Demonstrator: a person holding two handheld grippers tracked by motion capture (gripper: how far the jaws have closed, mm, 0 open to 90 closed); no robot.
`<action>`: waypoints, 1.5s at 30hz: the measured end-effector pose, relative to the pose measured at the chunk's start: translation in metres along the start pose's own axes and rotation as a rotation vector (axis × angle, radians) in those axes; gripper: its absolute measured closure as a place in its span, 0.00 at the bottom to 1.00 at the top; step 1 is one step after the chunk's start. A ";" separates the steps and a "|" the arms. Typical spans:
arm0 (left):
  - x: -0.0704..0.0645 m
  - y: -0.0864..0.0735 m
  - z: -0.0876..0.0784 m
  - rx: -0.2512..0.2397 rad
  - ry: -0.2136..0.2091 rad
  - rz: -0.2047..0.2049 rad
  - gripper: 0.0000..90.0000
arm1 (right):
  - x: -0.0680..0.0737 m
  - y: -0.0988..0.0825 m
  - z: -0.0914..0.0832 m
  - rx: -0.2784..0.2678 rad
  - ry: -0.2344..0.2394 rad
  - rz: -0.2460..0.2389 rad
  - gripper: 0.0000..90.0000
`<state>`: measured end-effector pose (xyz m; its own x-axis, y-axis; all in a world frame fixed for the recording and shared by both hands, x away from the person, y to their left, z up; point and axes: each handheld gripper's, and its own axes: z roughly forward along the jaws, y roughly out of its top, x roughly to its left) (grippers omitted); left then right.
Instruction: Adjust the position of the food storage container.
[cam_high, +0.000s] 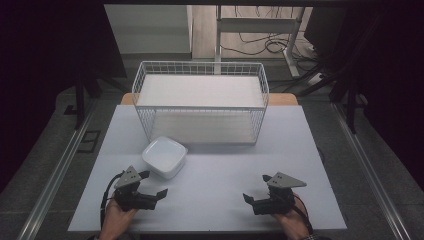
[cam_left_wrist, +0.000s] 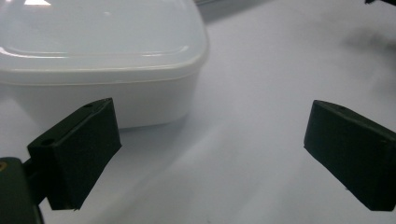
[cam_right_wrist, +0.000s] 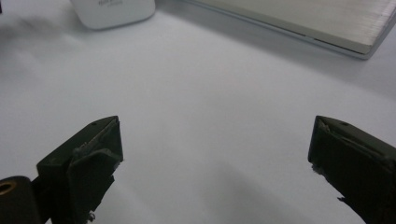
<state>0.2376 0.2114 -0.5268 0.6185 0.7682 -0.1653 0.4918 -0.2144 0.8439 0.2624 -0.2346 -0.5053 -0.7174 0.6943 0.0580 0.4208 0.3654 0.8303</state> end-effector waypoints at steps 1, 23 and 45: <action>0.001 0.000 -0.001 -0.001 0.003 -0.005 0.04 | -0.001 0.001 0.001 -0.006 0.014 0.006 0.04; 0.004 0.015 -0.009 0.007 0.022 0.034 0.20 | -0.007 -0.001 -0.005 0.008 -0.047 -0.005 0.02; 0.071 0.060 -0.004 -0.063 0.176 -0.081 0.90 | -0.007 0.001 -0.001 0.040 -0.086 -0.009 0.02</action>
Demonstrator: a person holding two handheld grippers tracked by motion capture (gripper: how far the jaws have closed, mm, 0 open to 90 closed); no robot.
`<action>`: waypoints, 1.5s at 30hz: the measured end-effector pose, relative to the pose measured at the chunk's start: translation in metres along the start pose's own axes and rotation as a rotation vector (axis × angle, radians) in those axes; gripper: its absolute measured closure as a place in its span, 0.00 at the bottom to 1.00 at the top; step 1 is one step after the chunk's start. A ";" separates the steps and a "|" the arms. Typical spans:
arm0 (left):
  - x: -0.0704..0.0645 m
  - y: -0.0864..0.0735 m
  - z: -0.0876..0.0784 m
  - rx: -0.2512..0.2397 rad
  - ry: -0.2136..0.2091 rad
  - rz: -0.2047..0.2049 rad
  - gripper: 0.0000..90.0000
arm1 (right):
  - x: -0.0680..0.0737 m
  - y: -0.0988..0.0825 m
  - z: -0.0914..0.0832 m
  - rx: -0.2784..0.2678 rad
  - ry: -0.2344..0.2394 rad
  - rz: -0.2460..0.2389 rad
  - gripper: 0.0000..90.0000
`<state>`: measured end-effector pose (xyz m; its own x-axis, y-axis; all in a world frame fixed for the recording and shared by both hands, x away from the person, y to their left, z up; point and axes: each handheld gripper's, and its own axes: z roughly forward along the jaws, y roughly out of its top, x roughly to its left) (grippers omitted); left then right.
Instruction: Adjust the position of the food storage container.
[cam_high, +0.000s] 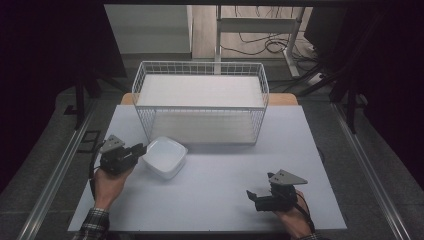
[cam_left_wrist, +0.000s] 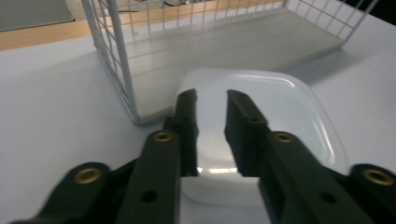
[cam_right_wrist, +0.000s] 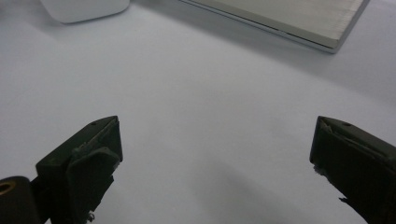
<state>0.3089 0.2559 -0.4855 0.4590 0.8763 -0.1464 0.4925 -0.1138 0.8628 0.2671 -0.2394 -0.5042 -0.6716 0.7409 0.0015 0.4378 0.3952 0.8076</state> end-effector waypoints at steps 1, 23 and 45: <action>0.004 0.001 0.005 0.005 0.019 -0.006 0.95 | 0.000 0.000 0.000 0.004 -0.004 0.001 0.02; -0.002 -0.013 0.036 0.117 0.012 0.021 1.00 | 0.000 -0.003 0.002 0.032 0.005 -0.019 0.03; -0.052 -0.014 0.042 0.140 -0.082 0.111 1.00 | 0.000 -0.001 0.006 0.052 0.005 -0.018 0.01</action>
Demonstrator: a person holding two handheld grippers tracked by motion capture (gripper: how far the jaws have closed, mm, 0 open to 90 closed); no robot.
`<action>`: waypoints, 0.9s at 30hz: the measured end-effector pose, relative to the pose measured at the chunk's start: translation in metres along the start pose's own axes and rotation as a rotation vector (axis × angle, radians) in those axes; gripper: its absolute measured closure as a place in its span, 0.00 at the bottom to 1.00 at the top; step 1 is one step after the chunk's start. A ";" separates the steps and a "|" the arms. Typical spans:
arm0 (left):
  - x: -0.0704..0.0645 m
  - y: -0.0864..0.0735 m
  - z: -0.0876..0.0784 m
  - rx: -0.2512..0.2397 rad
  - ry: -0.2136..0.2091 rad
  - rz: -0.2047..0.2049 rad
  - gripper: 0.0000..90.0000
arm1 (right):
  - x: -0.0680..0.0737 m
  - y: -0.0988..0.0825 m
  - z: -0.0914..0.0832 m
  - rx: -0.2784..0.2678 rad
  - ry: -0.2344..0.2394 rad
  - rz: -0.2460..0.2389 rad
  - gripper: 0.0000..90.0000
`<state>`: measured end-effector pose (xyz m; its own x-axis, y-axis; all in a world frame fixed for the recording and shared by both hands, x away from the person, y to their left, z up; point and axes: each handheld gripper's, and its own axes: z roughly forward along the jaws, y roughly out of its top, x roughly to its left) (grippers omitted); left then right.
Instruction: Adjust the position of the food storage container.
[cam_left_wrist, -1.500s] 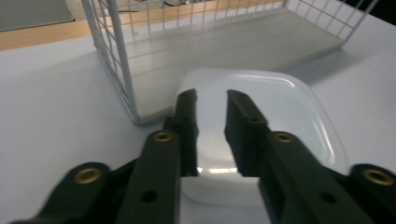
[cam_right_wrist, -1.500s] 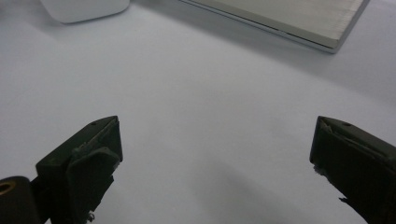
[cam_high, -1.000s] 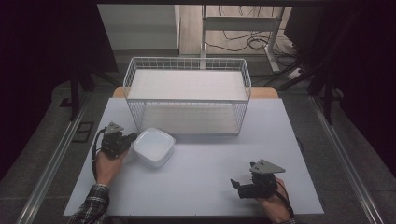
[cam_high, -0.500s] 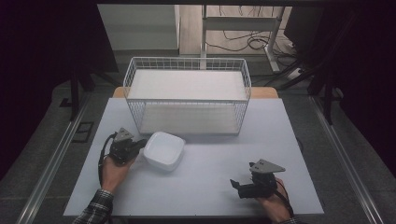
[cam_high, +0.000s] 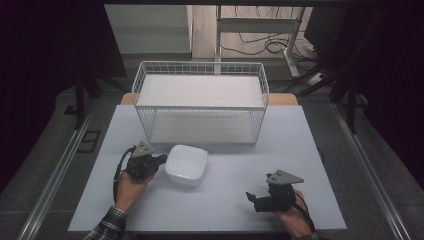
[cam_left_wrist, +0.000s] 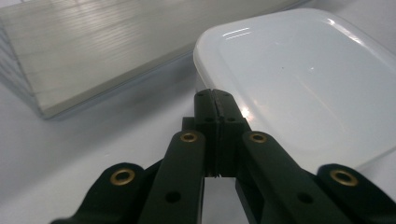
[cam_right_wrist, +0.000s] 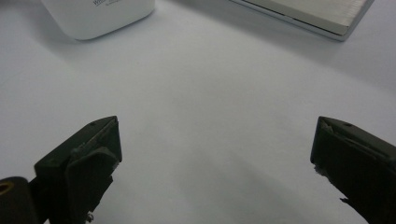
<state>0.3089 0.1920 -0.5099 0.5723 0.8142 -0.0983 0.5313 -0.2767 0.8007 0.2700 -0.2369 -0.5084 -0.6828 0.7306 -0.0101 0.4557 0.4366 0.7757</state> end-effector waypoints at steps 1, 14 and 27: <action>-0.002 0.000 0.001 0.000 -0.005 0.001 1.00 | 0.000 0.000 0.000 0.001 0.001 0.001 0.00; -0.032 0.007 0.011 0.000 -0.083 0.042 1.00 | -0.005 0.002 0.003 0.011 0.007 0.011 0.00; -0.025 0.008 0.016 -0.013 -0.073 0.019 0.99 | -0.005 0.023 0.011 0.015 0.074 0.051 0.47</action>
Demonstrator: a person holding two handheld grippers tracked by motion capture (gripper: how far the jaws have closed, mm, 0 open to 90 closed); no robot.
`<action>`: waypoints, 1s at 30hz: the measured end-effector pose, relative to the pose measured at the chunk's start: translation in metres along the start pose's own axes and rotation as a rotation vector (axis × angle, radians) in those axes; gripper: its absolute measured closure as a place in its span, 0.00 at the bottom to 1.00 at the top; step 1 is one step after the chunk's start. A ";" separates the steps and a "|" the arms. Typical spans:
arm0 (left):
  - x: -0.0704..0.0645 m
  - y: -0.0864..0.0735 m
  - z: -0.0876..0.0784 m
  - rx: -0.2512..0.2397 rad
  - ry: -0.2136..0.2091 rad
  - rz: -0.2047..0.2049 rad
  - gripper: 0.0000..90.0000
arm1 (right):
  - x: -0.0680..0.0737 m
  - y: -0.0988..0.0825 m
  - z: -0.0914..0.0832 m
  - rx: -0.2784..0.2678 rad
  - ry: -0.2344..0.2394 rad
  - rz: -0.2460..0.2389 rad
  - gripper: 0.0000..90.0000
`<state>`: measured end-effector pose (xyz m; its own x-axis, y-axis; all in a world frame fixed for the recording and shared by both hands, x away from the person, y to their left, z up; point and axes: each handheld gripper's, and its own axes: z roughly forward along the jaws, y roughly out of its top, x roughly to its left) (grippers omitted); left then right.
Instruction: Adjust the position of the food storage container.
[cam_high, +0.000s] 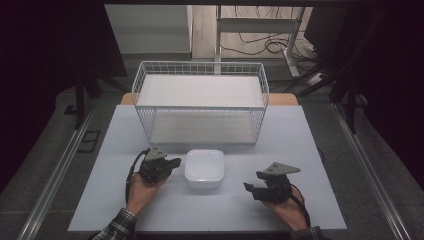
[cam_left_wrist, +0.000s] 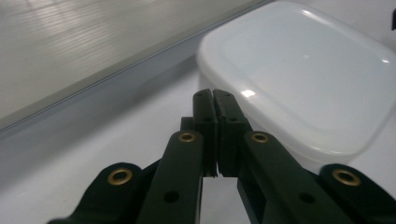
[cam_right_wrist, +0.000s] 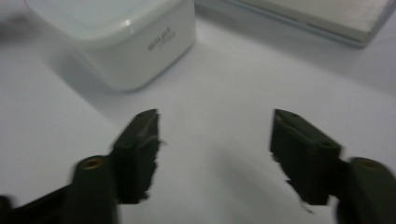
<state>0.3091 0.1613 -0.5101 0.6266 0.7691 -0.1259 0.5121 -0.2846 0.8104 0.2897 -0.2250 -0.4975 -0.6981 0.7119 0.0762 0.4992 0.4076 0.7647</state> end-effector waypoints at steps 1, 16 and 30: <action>0.002 0.000 0.001 0.001 0.002 -0.002 0.99 | 0.000 0.004 0.003 -0.001 0.012 -0.006 0.53; 0.019 0.009 0.041 0.037 -0.010 0.015 0.99 | -0.006 0.059 0.081 0.032 0.002 -0.119 0.99; 0.001 0.007 0.038 0.065 -0.047 0.046 1.00 | 0.002 0.060 0.095 0.052 0.039 -0.133 0.99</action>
<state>0.3357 0.1381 -0.5264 0.6764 0.7271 -0.1170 0.5184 -0.3572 0.7770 0.3670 -0.1451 -0.5123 -0.7788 0.6273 0.0025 0.4263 0.5263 0.7357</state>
